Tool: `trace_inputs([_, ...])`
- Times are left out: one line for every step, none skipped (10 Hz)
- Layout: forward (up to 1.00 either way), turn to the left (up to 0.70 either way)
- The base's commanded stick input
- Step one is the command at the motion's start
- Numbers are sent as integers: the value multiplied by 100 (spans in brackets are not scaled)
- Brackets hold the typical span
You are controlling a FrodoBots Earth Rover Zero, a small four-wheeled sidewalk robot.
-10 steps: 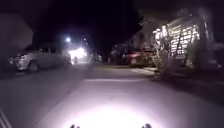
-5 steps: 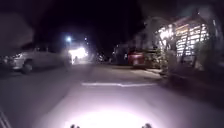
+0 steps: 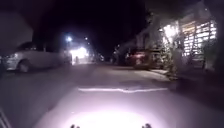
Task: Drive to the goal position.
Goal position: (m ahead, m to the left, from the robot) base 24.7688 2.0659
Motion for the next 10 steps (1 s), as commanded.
trace_inputs([85,0])
trace_inputs([85,0])
trace_inputs([85,0])
trace_inputs([85,0])
trace_inputs([85,0])
trace_inputs([85,0])
trace_inputs([85,0])
trace_inputs([85,0])
trace_inputs([85,0])
trace_inputs([85,0])
